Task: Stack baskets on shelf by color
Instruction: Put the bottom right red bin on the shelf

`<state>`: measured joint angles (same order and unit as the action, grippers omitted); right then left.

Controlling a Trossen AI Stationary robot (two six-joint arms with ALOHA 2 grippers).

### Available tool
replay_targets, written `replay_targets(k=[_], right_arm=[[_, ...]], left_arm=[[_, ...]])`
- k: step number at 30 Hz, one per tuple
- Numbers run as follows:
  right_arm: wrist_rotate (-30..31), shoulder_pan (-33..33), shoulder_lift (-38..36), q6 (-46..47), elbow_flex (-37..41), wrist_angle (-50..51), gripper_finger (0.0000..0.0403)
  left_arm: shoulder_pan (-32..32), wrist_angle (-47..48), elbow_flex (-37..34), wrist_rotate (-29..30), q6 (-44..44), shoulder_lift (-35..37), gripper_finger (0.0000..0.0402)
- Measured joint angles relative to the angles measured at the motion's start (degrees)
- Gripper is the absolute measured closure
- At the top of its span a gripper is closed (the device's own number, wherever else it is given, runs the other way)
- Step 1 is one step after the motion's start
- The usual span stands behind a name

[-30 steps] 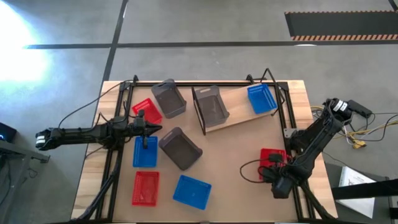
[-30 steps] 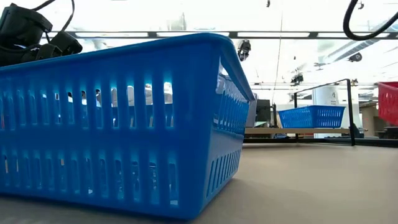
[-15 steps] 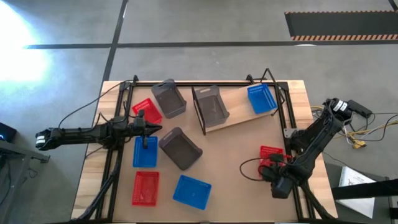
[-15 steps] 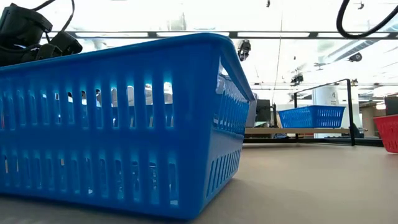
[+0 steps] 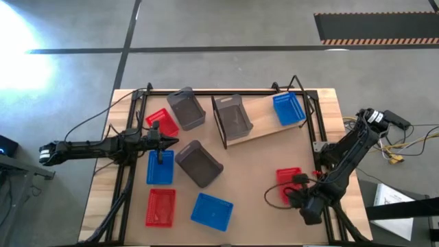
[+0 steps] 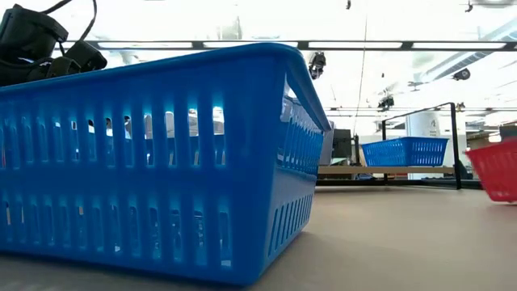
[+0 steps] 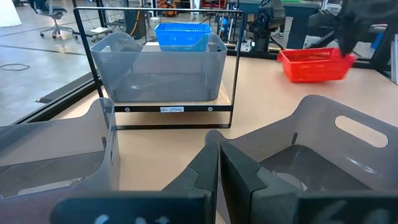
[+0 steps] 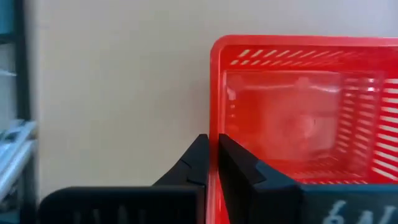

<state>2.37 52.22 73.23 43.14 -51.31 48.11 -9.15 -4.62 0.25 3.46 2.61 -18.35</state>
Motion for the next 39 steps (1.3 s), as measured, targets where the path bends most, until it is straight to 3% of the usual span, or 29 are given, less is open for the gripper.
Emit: replay_targets(k=[7,13,18,25,29,39], right_arm=[[16.1,-5.0,0.0,-20.7,-11.2,10.4,0.0390],[25.0,-17.2,-0.1,-36.3,-20.4,24.8,0.0390],[24.6,-30.4,-0.7,-48.3,-24.9,26.7,0.0390],[23.7,-49.0,-1.5,-64.6,-25.3,25.6,0.0391],[16.6,-59.0,-1.3,-71.3,-23.3,21.3,0.0391],[9.8,-69.9,-0.8,-79.4,-18.9,12.0,0.0391]], left_arm=[[0.0,0.0,0.0,0.0,0.0,0.0,0.0402],[0.0,0.0,0.0,0.0,0.0,0.0,0.0402],[0.0,0.0,0.0,0.0,0.0,0.0,0.0402],[0.0,0.0,0.0,0.0,0.0,0.0,0.0402],[0.0,0.0,0.0,0.0,0.0,0.0,0.0402],[0.0,0.0,0.0,0.0,0.0,0.0,0.0402]])
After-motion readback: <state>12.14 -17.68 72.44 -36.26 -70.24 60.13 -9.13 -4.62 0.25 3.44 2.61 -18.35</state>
